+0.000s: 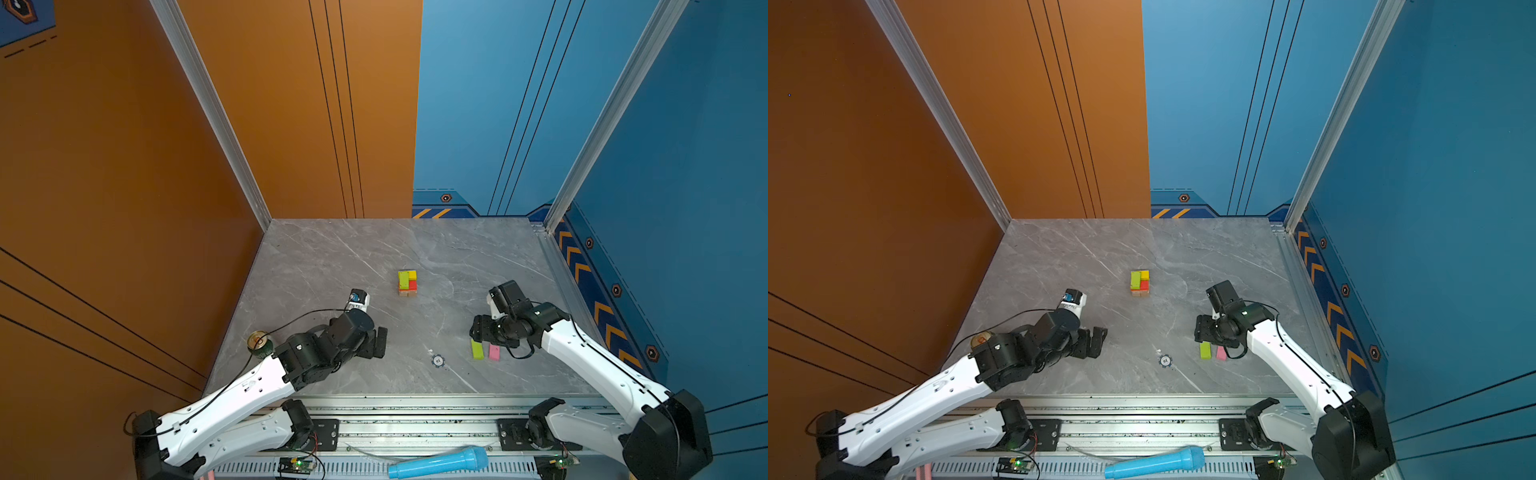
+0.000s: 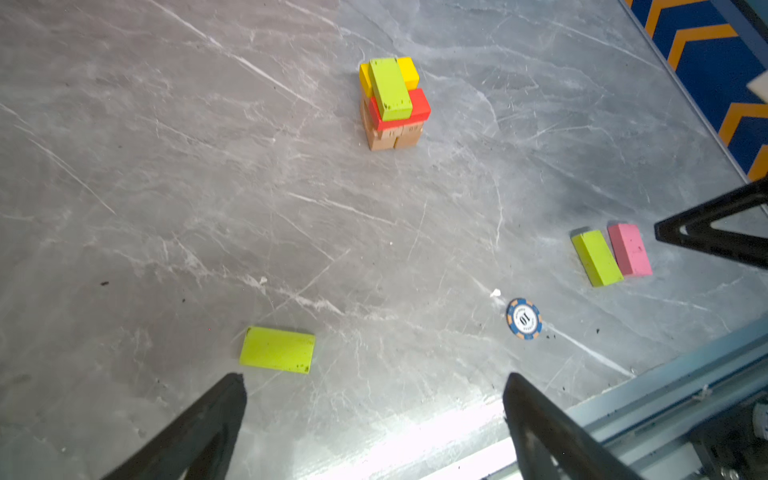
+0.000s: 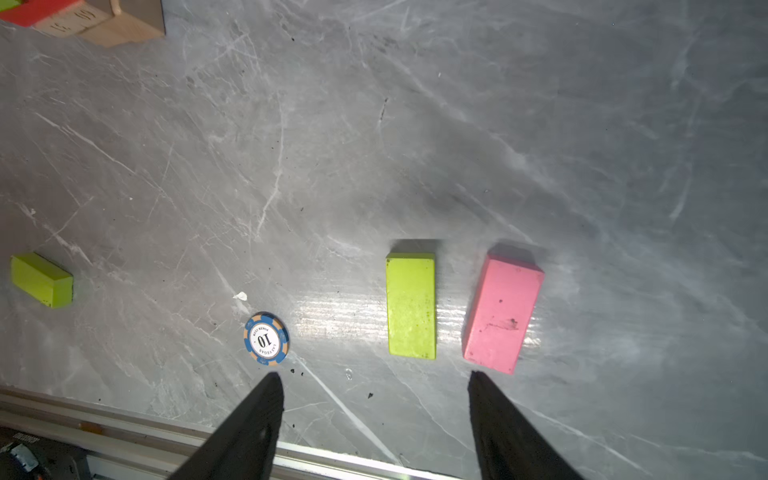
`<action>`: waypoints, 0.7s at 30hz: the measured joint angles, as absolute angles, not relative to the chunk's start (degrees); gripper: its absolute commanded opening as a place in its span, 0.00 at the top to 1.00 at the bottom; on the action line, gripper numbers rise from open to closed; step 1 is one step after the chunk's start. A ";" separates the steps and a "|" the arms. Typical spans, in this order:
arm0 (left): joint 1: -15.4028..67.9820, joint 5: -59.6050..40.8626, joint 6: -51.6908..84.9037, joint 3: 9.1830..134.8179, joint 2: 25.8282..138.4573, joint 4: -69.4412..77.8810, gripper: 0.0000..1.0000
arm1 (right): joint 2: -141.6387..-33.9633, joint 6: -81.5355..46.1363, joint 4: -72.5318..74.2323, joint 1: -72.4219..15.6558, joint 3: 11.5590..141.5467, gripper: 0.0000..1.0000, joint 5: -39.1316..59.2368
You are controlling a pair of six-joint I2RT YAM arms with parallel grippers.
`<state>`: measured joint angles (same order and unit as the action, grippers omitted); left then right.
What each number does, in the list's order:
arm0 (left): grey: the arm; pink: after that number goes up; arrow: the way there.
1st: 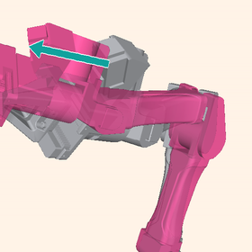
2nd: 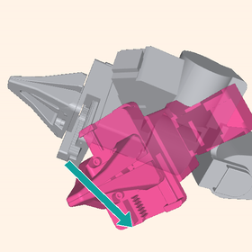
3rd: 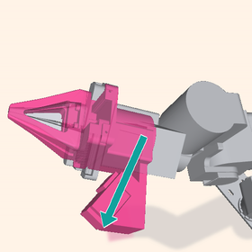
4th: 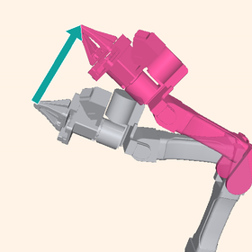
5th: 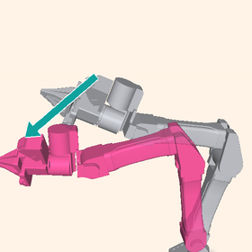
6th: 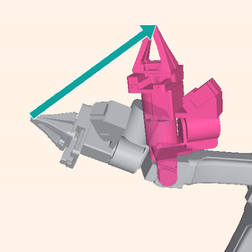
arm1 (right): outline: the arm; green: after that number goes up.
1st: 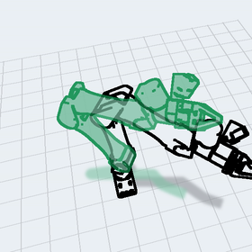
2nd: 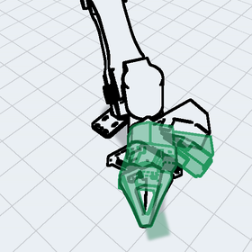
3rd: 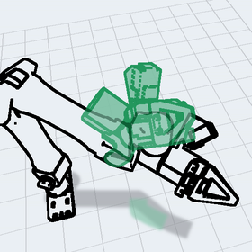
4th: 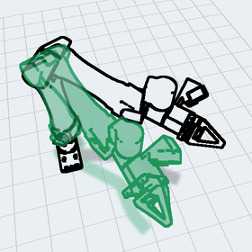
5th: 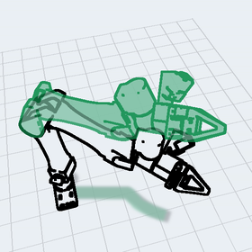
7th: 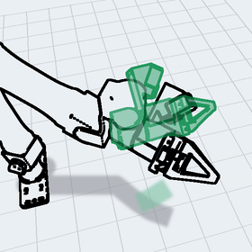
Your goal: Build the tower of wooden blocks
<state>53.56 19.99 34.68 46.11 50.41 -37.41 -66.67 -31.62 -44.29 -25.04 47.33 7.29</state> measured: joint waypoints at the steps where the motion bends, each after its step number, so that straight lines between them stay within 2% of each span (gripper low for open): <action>1: 53.95 19.92 35.18 44.93 49.30 -37.41 0.02 | -67.05 -31.83 -44.10 -25.61 47.33 0.29 7.09; 12: 54.83 18.79 37.58 39.62 43.13 -37.21 0.02 | -73.28 -33.28 -40.01 -26.52 43.64 0.29 5.52; 21: 54.83 17.50 36.60 40.07 51.62 -35.11 0.02 | -79.55 -33.10 -36.05 -26.48 42.35 0.42 5.50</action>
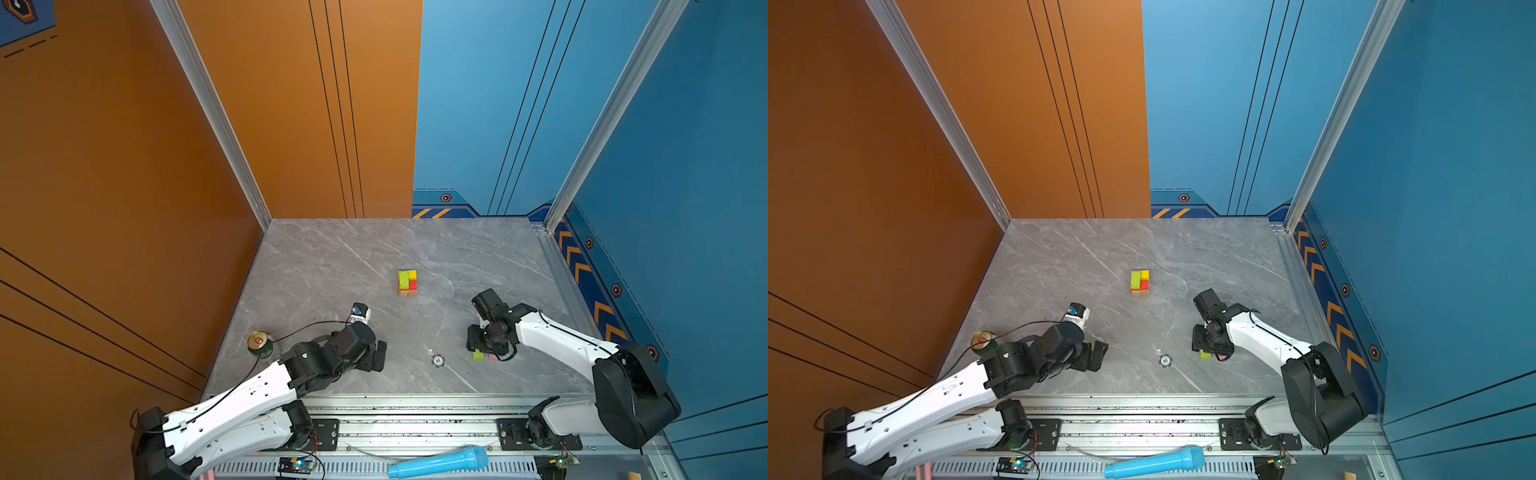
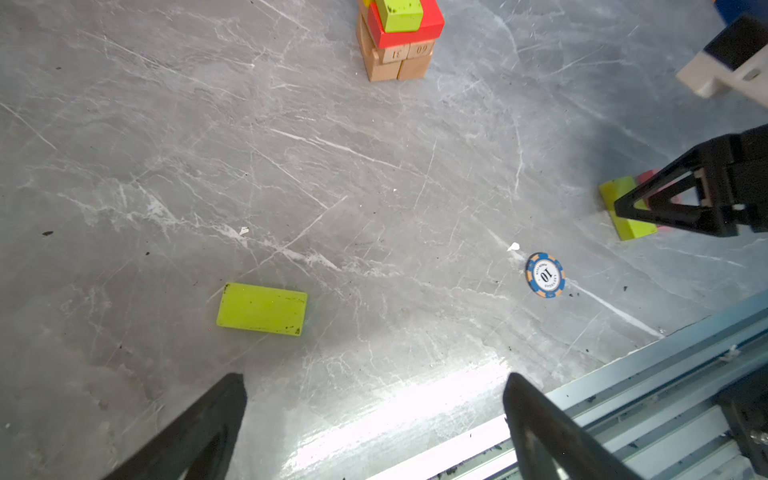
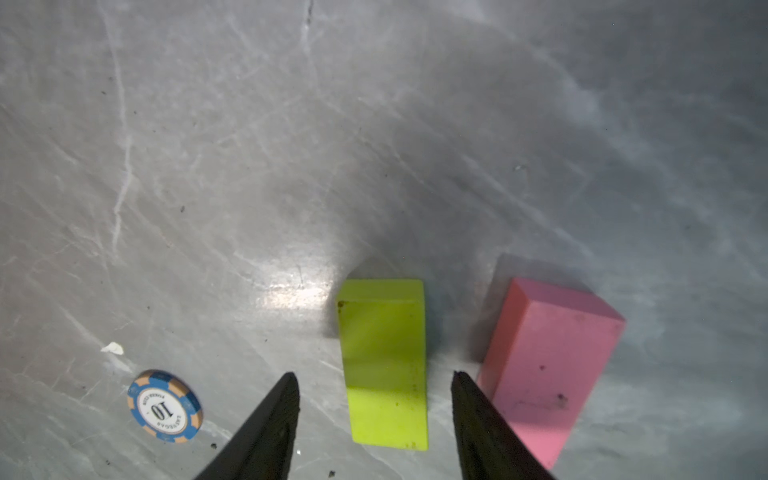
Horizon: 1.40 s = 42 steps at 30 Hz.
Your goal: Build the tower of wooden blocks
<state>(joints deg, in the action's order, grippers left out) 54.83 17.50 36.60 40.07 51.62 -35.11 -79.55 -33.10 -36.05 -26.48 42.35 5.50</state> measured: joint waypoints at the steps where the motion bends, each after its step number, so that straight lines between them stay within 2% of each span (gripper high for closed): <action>1: 54.83 17.28 36.27 40.51 52.99 -34.81 0.02 | -79.57 -33.08 -35.73 -26.48 42.33 0.44 5.50; 12: 54.76 15.77 33.21 43.75 58.46 -31.66 0.02 | -80.38 -33.10 -35.33 -26.83 42.33 0.55 4.01; 22: 52.38 14.48 32.36 43.55 54.81 -31.33 0.02 | -83.00 -33.76 -35.40 -29.04 42.41 0.62 2.42; 28: 50.74 13.21 32.36 42.33 52.86 -31.24 0.02 | -83.15 -34.63 -35.57 -30.33 43.00 0.63 1.19; 33: 49.76 12.51 32.36 42.15 51.92 -31.27 0.02 | -83.15 -34.98 -36.05 -30.83 43.44 0.70 1.06; 42: 48.90 11.25 32.38 42.06 51.33 -31.55 0.02 | -83.61 -35.29 -36.14 -31.11 43.66 0.75 0.95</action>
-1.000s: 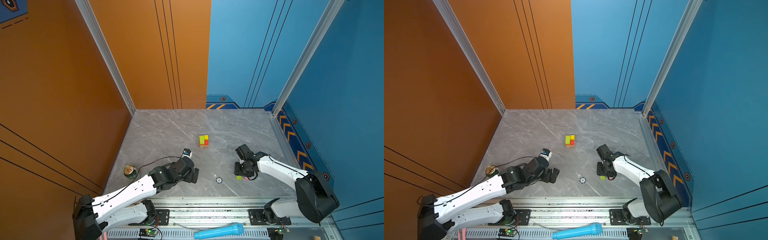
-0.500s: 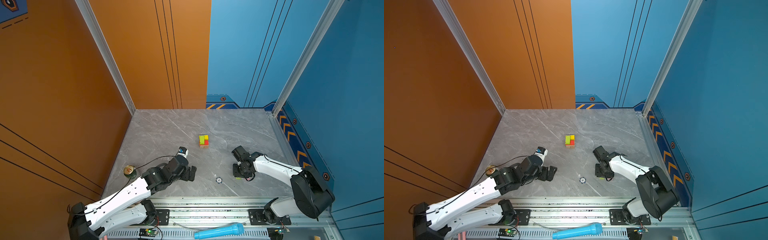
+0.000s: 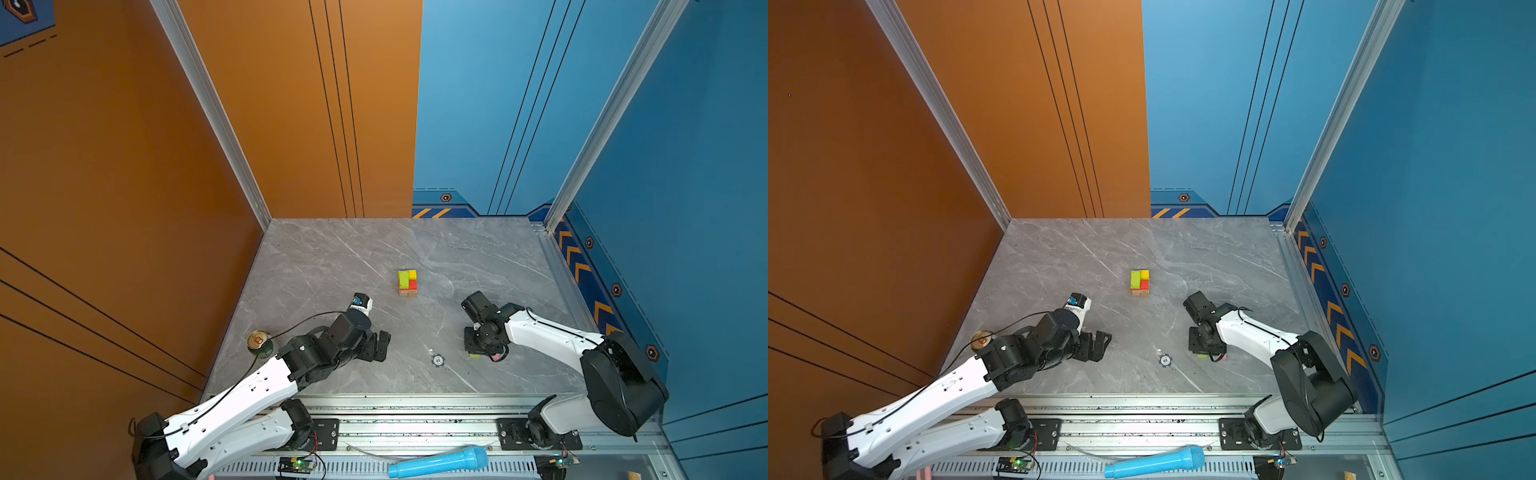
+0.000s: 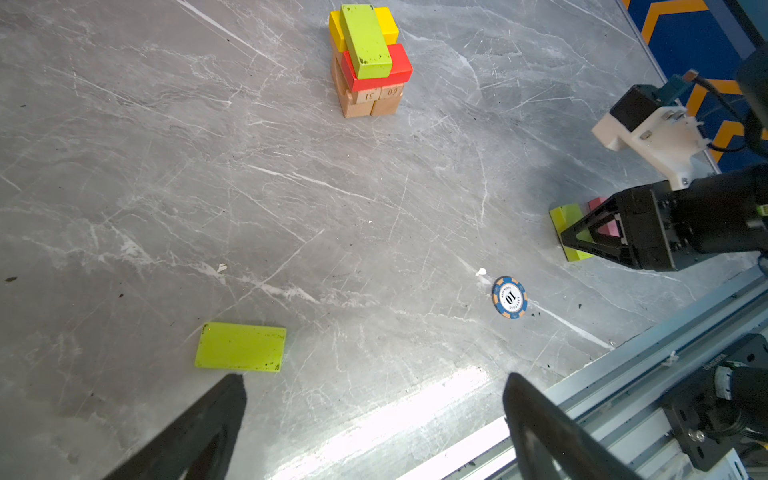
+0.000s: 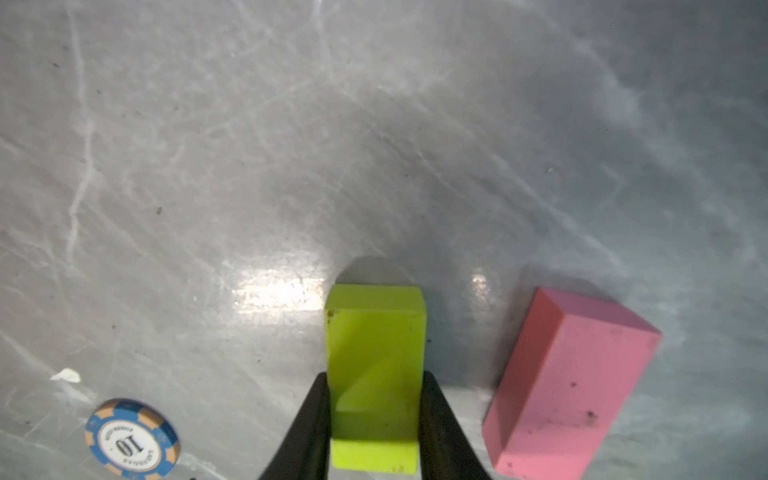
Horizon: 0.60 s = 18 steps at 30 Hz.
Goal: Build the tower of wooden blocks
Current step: 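Lift the lime-green block and carry it to the tower with the right gripper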
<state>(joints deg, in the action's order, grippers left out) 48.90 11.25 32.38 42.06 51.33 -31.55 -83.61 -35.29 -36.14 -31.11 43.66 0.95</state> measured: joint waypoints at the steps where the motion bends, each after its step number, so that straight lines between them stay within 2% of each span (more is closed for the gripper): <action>1: 48.82 11.20 32.38 42.06 51.27 -31.66 0.02 | -83.77 -35.44 -36.21 -31.18 43.79 0.75 0.86; 18: 45.82 9.96 32.38 41.56 50.96 -32.36 0.02 | -85.32 -35.44 -36.67 -31.62 48.62 0.76 0.89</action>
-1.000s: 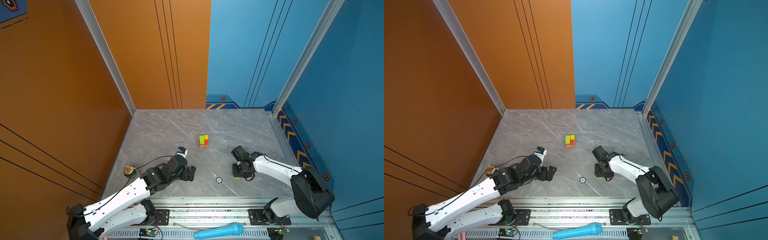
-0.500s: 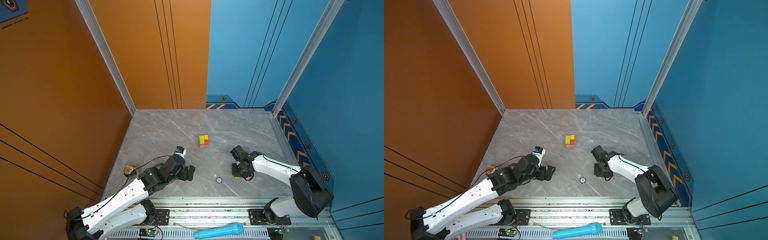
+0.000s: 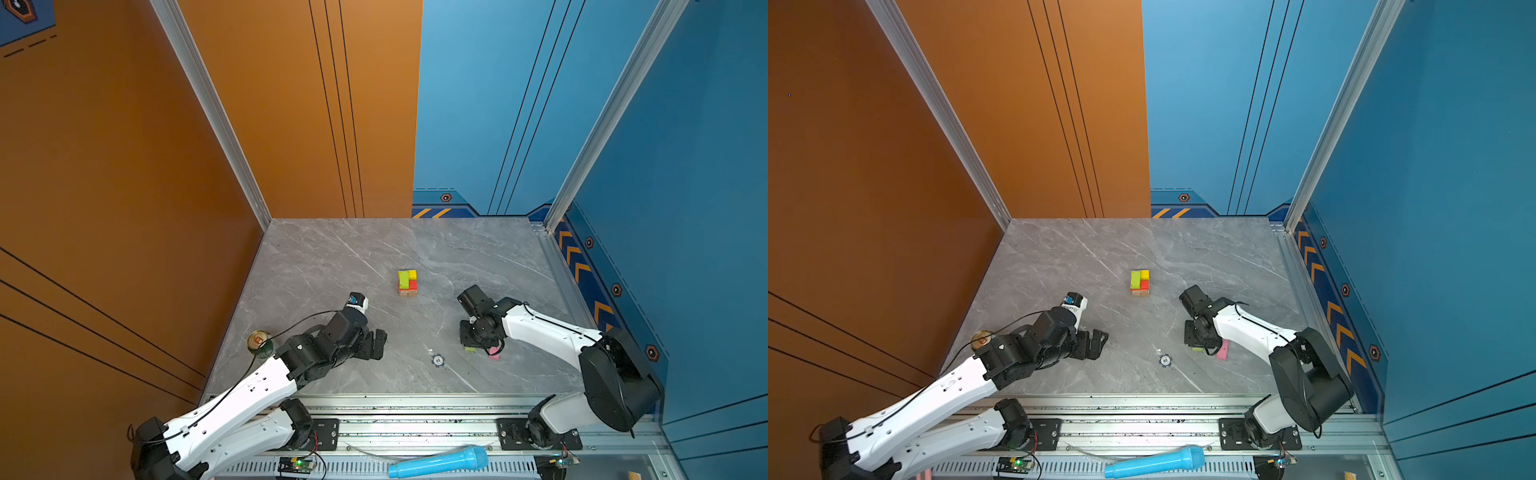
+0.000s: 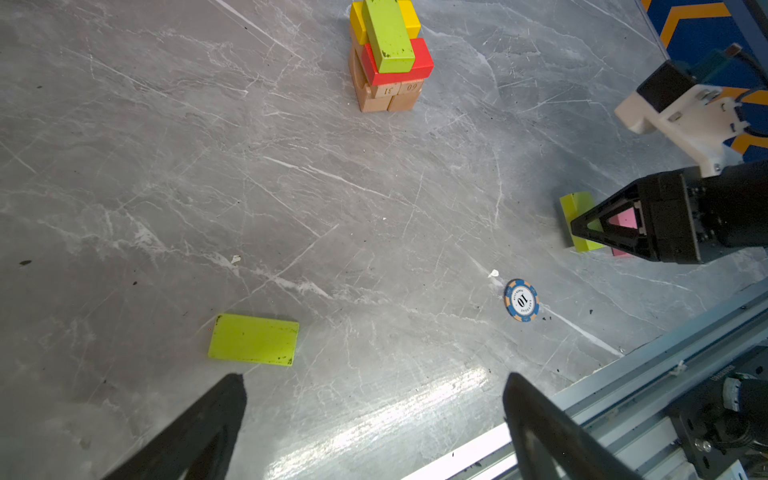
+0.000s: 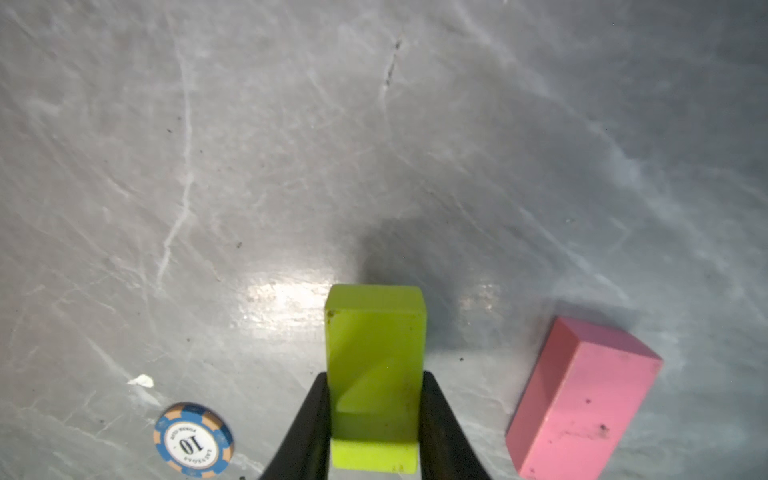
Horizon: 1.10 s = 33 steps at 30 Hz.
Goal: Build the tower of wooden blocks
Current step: 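Lift the lime-green block and carry it to the tower with the right gripper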
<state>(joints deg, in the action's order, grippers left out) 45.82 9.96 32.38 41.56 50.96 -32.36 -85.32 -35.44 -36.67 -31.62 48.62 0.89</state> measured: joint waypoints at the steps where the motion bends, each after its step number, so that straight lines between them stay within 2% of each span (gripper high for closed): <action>1: 45.39 9.80 32.36 41.56 50.96 -32.36 0.02 | -85.71 -35.44 -36.88 -31.62 49.50 0.76 0.93; 14: 37.91 6.26 30.85 43.62 53.08 -32.53 0.02 | -97.25 -33.45 -41.15 -32.58 71.33 0.76 1.72; 23: 32.56 2.22 30.65 47.07 59.48 -31.44 0.02 | -110.56 -30.83 -45.17 -32.64 89.49 0.76 4.12; 33: 28.56 -2.22 30.39 49.89 65.91 -28.56 0.02 | -120.55 -28.42 -50.19 -32.62 106.61 0.75 6.28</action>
